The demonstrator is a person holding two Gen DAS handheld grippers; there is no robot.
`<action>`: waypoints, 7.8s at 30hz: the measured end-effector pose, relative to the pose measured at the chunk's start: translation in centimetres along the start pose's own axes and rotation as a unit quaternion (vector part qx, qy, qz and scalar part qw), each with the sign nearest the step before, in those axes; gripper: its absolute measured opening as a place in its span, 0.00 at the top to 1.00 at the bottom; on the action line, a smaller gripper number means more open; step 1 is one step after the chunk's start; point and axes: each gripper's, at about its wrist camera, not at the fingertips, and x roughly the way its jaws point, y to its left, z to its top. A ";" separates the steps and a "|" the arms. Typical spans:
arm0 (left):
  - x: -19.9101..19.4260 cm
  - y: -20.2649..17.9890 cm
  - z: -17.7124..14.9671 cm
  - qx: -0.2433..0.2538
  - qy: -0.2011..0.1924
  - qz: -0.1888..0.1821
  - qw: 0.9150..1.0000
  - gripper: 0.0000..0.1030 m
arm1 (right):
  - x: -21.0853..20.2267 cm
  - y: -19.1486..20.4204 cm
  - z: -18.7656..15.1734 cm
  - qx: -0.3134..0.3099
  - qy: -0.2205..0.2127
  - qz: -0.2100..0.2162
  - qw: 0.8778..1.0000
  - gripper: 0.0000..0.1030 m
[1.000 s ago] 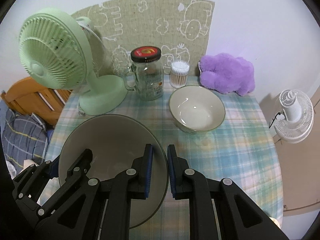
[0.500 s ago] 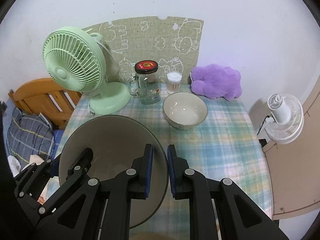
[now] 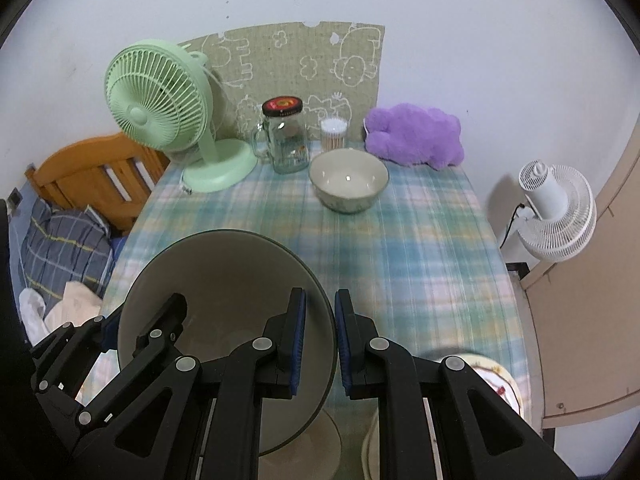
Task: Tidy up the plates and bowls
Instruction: 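Lift the second grey bowl and carry it toward the plate stack, then lower the grey bowl beside the plate stack and open both grippers, then move both grippers to the patterned bowl beside the purple plush, then grasp the rim of the patterned bowl with both grippers, then carry the patterned bowl back toward the plate stack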
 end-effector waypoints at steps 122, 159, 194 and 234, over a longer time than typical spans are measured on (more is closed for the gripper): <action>6.7 -10.7 11.5 0.001 -0.021 0.037 0.999 0.26 | 8.0 -11.2 11.6 -0.007 -0.027 0.070 0.997 0.30; 25.9 -11.8 15.4 -0.024 0.052 0.053 0.997 0.68 | 28.5 -12.2 16.6 0.007 0.031 0.056 0.998 0.74; 21.7 -11.5 13.8 -0.009 0.050 0.056 0.997 0.83 | 23.7 -11.7 14.5 -0.002 0.029 0.055 0.998 0.86; 3.1 -7.4 7.1 0.040 -0.023 -0.004 0.999 0.83 | 3.1 -7.3 6.8 0.024 -0.040 -0.006 0.999 0.86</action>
